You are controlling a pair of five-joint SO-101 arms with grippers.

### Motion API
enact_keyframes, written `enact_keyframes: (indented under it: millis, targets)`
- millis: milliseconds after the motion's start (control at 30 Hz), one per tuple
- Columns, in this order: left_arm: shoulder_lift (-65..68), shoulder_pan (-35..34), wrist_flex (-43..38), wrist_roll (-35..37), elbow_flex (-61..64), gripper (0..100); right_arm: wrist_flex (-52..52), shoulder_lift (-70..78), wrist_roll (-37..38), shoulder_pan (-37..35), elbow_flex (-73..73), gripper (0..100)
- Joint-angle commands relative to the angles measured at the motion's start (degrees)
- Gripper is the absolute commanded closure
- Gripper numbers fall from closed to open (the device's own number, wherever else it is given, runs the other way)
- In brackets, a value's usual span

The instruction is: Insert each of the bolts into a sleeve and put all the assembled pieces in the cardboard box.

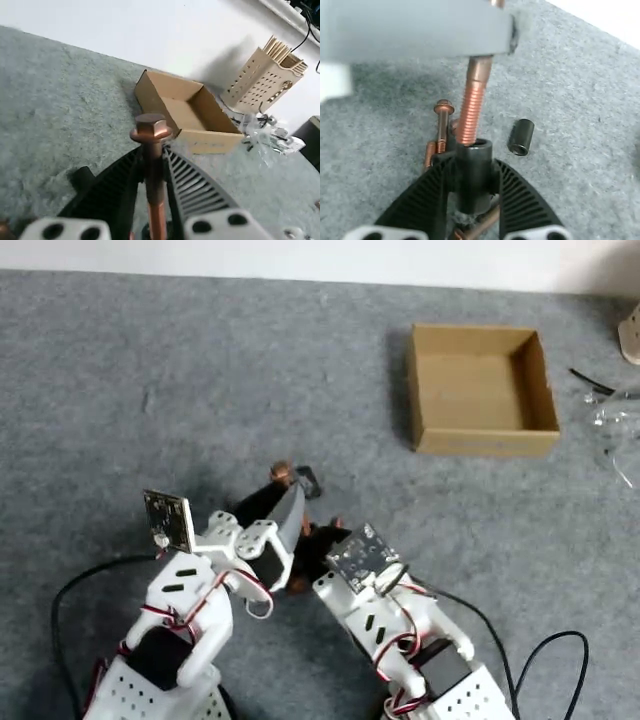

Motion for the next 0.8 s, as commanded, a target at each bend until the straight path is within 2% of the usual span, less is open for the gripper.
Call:
enact_keyframes:
  millis: [0,133,300,400,500,767]
  targets:
    - [-0.84,-0.48,-6.33,4.66,2.42,99,-1.89,-1.19,0.79,-0.4,2.68,99.5]
    - [-0.84,-0.48,-10.9,4.48,5.67,99,-1.89,-1.19,0.79,-0.4,2.59,99.5]
    - [-0.84,-0.31,-10.99,4.84,5.93,99,-1.89,-1.19,0.79,0.04,2.59,99.5]
    - [-0.84,3.03,-10.9,4.84,6.02,99,-3.21,-1.19,0.35,2.59,2.59,99.5]
    - [-0.84,5.93,-8.7,4.57,5.76,99,-4.62,-1.19,0.35,4.26,3.03,99.5]
    - [-0.84,5.76,-3.69,4.75,2.59,99,-4.62,-1.19,0.35,4.26,3.03,99.5]
